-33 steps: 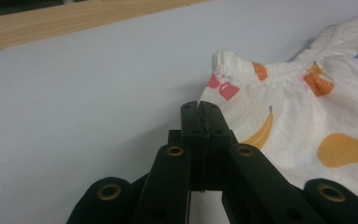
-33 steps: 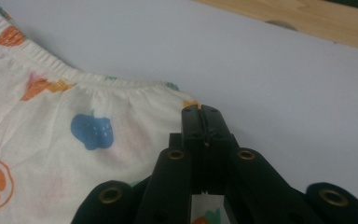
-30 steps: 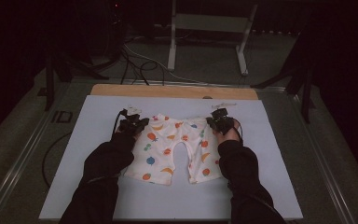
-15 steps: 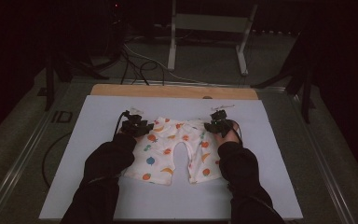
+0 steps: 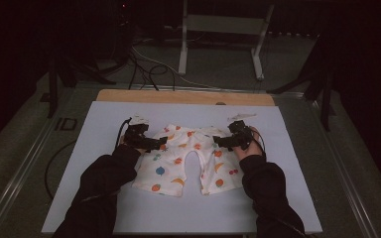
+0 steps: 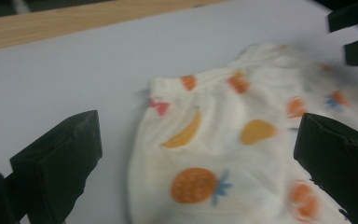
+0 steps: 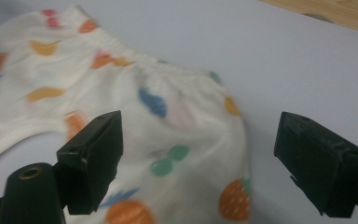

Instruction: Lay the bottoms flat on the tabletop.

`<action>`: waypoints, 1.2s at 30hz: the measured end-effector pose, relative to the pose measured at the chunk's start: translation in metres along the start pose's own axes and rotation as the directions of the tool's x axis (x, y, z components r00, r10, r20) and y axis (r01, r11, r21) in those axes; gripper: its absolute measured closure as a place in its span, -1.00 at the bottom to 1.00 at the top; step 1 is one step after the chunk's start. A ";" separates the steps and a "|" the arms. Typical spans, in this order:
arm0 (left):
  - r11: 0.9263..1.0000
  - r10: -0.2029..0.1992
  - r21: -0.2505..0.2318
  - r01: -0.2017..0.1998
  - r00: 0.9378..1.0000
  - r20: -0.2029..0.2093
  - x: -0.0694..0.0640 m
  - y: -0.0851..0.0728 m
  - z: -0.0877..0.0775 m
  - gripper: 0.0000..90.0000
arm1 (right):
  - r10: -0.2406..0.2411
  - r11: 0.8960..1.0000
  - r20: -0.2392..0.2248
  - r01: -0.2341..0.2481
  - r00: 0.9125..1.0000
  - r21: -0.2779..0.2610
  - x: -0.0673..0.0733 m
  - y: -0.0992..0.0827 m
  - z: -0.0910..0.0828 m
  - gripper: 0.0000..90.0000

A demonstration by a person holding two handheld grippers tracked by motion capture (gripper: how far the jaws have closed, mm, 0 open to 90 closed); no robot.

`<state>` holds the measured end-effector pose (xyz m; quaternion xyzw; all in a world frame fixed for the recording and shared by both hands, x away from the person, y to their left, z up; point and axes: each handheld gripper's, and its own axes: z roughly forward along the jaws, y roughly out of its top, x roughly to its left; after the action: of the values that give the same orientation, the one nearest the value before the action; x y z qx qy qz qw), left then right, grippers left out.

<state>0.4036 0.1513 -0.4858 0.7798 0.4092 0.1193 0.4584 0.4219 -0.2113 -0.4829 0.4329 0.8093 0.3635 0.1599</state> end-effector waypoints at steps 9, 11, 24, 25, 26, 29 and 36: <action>0.999 0.045 -0.029 -0.044 0.998 0.045 -0.017 -0.017 -0.032 -0.98 | -0.012 1.000 -0.090 0.009 0.996 -0.028 0.017 -0.026 -0.033 -0.62; 0.998 0.049 -0.030 -0.047 0.997 0.055 -0.019 -0.022 -0.039 -0.98 | -0.033 0.999 -0.071 0.032 0.997 -0.014 0.024 -0.039 -0.041 -0.50; 0.996 0.048 -0.079 -0.042 0.996 0.072 -0.032 -0.039 -0.079 -0.98 | 0.041 0.996 0.053 -0.045 0.998 0.083 0.031 -0.112 -0.087 0.25; 0.995 0.052 -0.084 -0.046 0.996 0.069 -0.034 -0.042 -0.085 -0.98 | 0.039 0.994 0.067 -0.046 0.997 0.098 0.031 -0.117 -0.088 0.26; 0.995 0.052 -0.083 -0.046 0.996 0.069 -0.034 -0.043 -0.087 -0.98 | 0.033 0.991 0.078 -0.043 0.996 0.126 0.031 -0.124 -0.088 0.33; 0.996 0.051 -0.079 -0.045 0.996 0.067 -0.035 -0.050 -0.092 -0.98 | 0.040 0.990 0.086 -0.052 0.995 0.133 0.032 -0.124 -0.091 0.57; 0.996 0.035 -0.079 -0.029 0.997 0.068 -0.036 -0.071 -0.107 -0.98 | 0.009 0.987 0.078 -0.021 0.997 0.158 0.043 -0.121 -0.094 0.98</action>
<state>0.2829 0.2077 -0.4772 0.7716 0.3755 0.1151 0.5003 0.2730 -0.2623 -0.5041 0.4640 0.8255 0.2824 0.1532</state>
